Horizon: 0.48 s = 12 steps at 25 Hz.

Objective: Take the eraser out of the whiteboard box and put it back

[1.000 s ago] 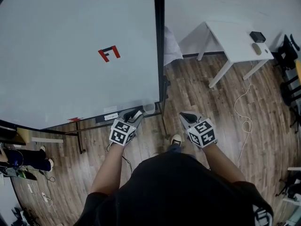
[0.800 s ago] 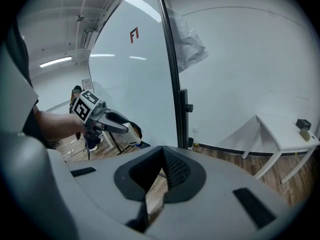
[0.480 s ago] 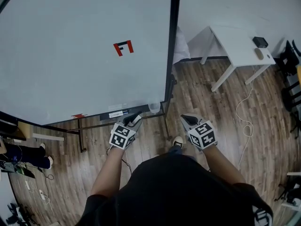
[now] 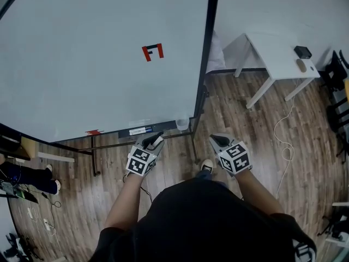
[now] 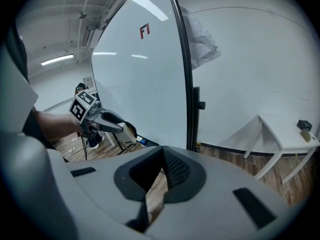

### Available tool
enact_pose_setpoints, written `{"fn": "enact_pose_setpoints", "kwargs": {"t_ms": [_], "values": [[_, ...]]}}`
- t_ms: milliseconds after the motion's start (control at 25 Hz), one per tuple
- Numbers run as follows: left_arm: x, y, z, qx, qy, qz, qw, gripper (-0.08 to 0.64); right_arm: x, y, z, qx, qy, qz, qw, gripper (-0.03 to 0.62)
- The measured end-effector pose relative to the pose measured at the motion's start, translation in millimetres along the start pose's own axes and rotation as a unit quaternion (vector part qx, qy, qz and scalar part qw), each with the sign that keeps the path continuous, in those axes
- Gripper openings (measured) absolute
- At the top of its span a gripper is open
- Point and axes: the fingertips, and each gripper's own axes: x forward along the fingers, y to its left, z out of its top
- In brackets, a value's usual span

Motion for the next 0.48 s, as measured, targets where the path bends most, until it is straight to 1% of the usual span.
{"fn": "enact_pose_setpoints", "kwargs": {"t_ms": [480], "values": [[-1.1,-0.2,-2.9,-0.002,0.0,-0.003,1.0,0.15,2.1,-0.4,-7.8,0.001,0.01,-0.001,1.0,-0.006]]}}
